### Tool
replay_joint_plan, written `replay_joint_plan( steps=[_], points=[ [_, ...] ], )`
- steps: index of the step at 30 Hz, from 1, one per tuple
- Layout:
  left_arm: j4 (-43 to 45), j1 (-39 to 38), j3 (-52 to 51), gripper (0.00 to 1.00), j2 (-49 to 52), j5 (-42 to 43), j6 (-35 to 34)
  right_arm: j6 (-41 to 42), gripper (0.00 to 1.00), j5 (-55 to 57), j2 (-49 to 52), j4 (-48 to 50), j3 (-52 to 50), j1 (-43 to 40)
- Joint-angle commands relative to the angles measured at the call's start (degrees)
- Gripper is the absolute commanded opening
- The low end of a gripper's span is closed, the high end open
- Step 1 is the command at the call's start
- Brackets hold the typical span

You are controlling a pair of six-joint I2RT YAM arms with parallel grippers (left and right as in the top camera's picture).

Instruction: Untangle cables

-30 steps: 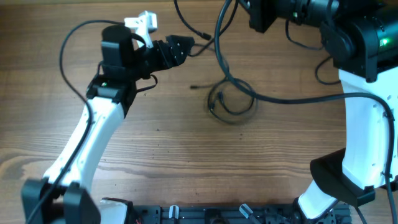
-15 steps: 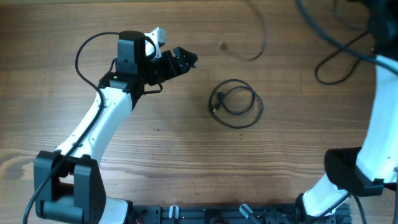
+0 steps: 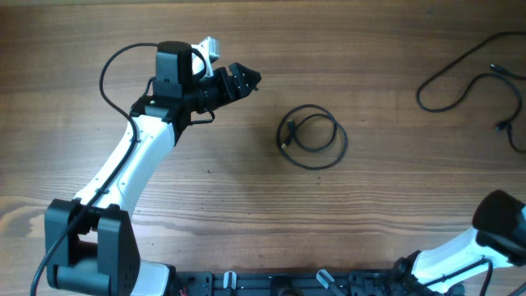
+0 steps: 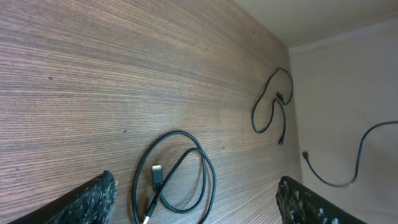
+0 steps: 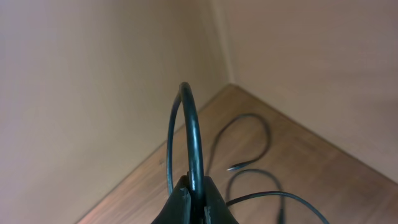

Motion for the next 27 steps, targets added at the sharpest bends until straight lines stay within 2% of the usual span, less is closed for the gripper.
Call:
replay_joint_plan(
  steps=[1, 6, 11, 17, 20, 21, 22, 23, 24, 25, 27],
  points=[
    [-0.02, -0.13, 0.42, 0.85, 0.11, 0.83, 1.49, -1.4, 0.04, 0.55, 5.57, 1.18, -0.33, -3.52],
    [-0.02, -0.15, 0.42, 0.84, 0.11, 0.85, 1.49, -3.21, 0.04, -10.82, 12.76, 3.82, -0.33, -6.12],
    [-0.02, -0.15, 0.42, 0.84, 0.11, 0.85, 1.49, -5.64, 0.04, -9.03, 18.82, 3.93, -0.59, -6.75],
    [-0.02, -0.15, 0.42, 0.86, 0.11, 0.87, 1.49, -6.95, 0.04, 4.7, 26.69, -1.79, -2.97, -6.82],
    [-0.02, -0.15, 0.42, 0.86, 0.11, 0.87, 1.49, -4.26, 0.05, 9.07, 28.44, -2.67, -7.37, -7.3],
    [-0.02, -0.15, 0.42, 0.86, 0.11, 0.87, 1.49, -3.28, 0.15, 8.98, 28.63, -2.54, -9.49, -7.54],
    [-0.02, -0.15, 0.42, 0.86, 0.11, 0.87, 1.49, -2.45, 0.33, 9.03, 28.63, -2.56, -10.73, -7.76],
    [-0.02, -0.15, 0.42, 0.86, 0.11, 0.87, 1.49, -2.43, 0.7, 8.79, 28.63, -2.43, -12.0, -7.91],
    [-0.02, -0.15, 0.42, 0.86, 0.11, 0.87, 1.49, -2.34, 0.87, 8.66, 28.63, -2.82, -12.37, -8.07],
    [-0.02, -0.15, 0.42, 0.86, 0.11, 0.87, 1.49, -2.27, 0.94, 8.0, 28.63, -3.41, -12.37, -8.2],
    [-0.02, -0.15, 0.42, 0.86, 0.11, 0.87, 1.49, -2.32, 0.99, 4.59, 27.78, -4.35, -11.91, -8.5]
  ],
)
